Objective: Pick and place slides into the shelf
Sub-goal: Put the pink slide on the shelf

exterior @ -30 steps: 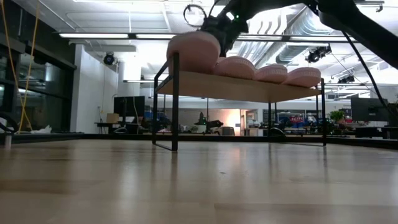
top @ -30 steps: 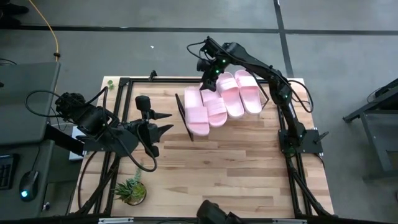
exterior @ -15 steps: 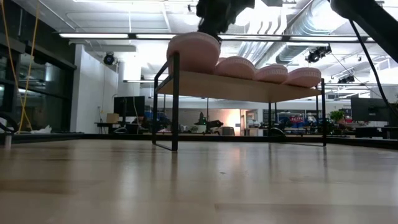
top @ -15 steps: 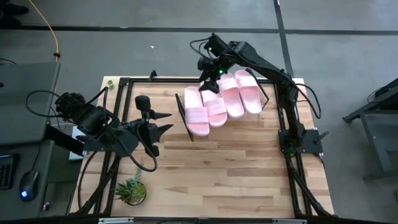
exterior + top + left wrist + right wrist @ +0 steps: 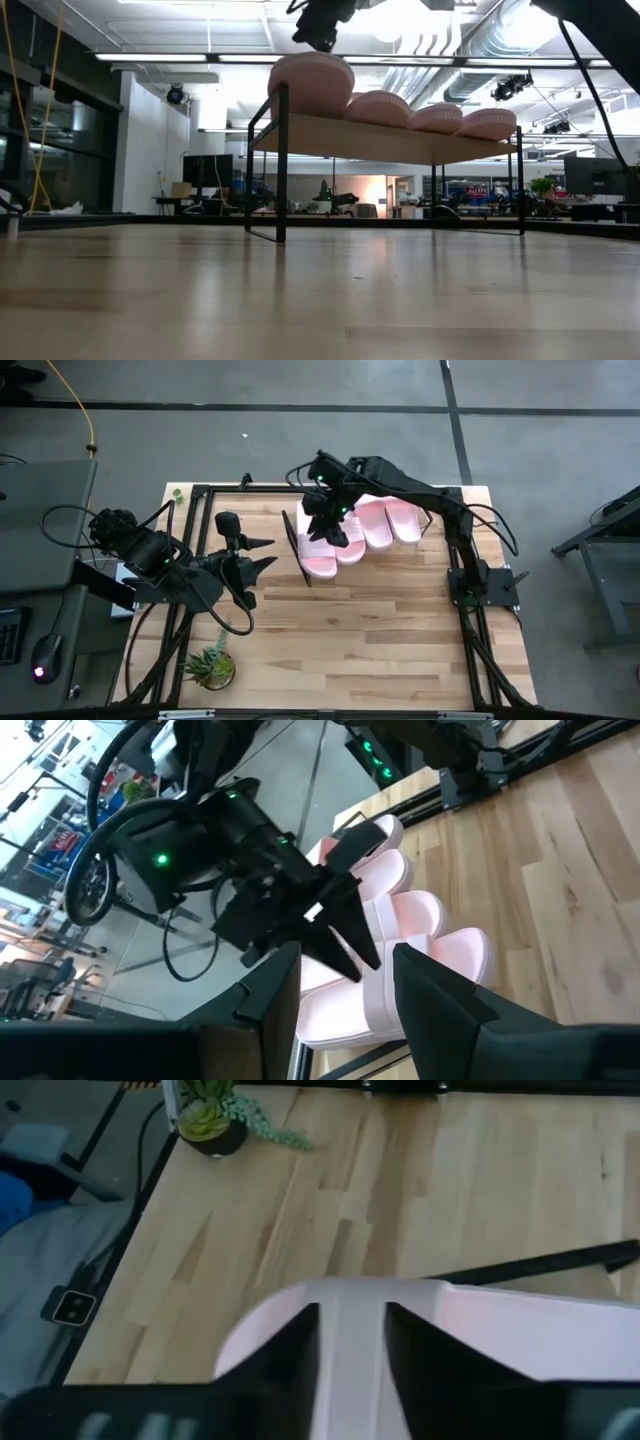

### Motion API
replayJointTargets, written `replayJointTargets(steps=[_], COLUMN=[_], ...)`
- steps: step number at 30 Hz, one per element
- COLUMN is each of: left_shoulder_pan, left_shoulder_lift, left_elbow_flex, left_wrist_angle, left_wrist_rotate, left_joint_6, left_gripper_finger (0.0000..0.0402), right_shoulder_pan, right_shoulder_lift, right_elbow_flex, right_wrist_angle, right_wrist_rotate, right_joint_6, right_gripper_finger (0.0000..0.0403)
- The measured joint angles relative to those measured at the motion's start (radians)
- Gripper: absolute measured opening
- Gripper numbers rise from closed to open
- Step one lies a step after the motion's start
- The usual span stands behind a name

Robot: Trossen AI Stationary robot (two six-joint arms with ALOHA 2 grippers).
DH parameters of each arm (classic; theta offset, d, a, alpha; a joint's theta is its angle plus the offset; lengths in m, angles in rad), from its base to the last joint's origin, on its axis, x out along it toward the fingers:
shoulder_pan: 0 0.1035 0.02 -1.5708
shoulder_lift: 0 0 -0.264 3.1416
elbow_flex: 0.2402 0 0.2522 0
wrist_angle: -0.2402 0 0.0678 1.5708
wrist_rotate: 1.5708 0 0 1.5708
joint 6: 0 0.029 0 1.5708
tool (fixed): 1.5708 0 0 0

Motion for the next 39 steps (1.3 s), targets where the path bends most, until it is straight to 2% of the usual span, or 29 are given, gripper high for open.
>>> replayJointTargets(steps=[4, 6, 10, 20, 39], left_shoulder_pan=[0.000, 0.000, 0.000, 0.000, -0.001], left_shoulder_lift=[0.000, 0.000, 0.000, -0.001, -0.058], left_elbow_flex=[0.000, 0.000, 0.000, 0.000, 0.000], left_wrist_angle=[0.000, 0.000, 0.001, 0.001, -0.011], left_wrist_rotate=[-0.023, -0.030, -0.054, -0.056, -0.023], left_joint_6=[0.002, 0.007, 0.008, 0.008, -0.030], left_gripper_finger=[0.0144, 0.0144, 0.0144, 0.0144, 0.0144], right_shoulder_pan=[0.025, 0.027, 0.027, 0.047, 0.070], right_shoulder_lift=[0.000, 0.000, 0.000, 0.029, 0.079], right_elbow_flex=[0.000, 0.000, -0.005, -0.017, -0.015], right_wrist_angle=[0.000, 0.000, 0.004, 0.037, -0.073], right_wrist_rotate=[0.010, 0.016, 0.062, 0.056, 0.146], right_joint_6=[0.000, 0.000, 0.011, 0.026, 0.058], right_gripper_finger=[0.0031, 0.0008, 0.0014, 0.0001, 0.0000])
